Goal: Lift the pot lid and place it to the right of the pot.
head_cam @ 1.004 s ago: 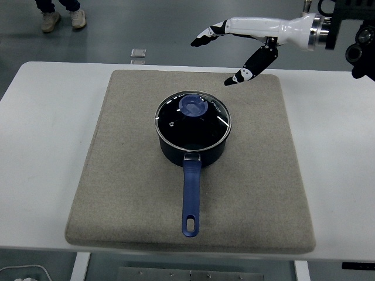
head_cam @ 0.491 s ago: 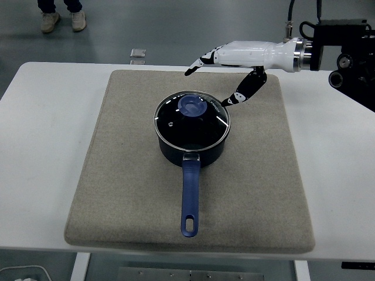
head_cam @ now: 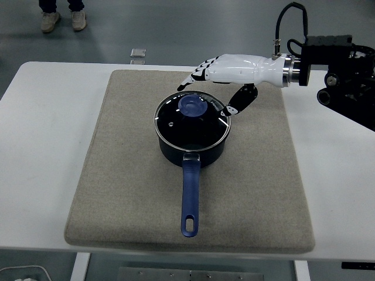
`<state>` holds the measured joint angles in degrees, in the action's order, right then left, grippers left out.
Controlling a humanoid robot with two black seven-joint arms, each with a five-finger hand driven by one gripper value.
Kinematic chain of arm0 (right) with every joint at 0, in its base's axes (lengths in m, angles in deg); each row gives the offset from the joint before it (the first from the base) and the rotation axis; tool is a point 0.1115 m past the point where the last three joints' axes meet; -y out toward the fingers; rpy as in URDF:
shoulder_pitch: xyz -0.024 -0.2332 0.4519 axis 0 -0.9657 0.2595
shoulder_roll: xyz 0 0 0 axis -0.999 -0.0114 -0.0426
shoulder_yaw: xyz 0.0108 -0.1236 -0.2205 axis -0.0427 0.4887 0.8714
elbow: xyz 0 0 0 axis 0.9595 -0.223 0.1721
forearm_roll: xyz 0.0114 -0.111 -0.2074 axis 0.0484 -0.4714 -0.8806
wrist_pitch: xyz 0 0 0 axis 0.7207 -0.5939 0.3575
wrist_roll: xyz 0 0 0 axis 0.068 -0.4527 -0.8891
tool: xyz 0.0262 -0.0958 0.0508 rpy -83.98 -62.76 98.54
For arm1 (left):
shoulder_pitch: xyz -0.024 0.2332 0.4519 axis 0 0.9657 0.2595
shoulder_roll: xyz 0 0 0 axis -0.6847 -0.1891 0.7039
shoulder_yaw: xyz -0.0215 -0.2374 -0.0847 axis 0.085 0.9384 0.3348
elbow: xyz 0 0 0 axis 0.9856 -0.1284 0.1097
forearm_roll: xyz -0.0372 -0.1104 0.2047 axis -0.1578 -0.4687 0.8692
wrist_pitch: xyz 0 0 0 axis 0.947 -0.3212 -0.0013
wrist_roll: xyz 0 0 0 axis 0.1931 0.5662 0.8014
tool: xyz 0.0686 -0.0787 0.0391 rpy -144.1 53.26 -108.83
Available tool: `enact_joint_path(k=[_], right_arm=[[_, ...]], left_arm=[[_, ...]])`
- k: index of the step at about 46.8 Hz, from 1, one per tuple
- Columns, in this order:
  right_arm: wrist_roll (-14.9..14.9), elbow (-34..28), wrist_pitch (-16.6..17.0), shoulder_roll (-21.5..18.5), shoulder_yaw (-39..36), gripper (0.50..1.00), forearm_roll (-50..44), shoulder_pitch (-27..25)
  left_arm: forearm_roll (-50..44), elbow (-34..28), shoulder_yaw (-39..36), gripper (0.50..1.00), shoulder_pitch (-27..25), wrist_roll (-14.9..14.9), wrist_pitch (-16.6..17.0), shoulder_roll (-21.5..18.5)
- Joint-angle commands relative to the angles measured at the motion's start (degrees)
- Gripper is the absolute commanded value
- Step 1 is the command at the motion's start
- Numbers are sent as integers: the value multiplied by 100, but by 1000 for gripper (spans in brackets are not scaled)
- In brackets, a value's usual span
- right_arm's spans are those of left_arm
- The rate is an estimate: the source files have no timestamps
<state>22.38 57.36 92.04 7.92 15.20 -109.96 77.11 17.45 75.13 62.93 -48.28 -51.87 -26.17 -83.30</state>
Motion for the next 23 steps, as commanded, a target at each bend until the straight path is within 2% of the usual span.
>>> enact_joint_path(k=[1, 23], right_arm=[[0, 1, -94, -44, 63, 874, 0, -1], [0, -43, -191, -246, 98, 876, 0, -27]], left_arm=[[0, 0, 0, 1000, 0, 0, 0, 0], [0, 0, 0, 1000, 0, 0, 0, 0]])
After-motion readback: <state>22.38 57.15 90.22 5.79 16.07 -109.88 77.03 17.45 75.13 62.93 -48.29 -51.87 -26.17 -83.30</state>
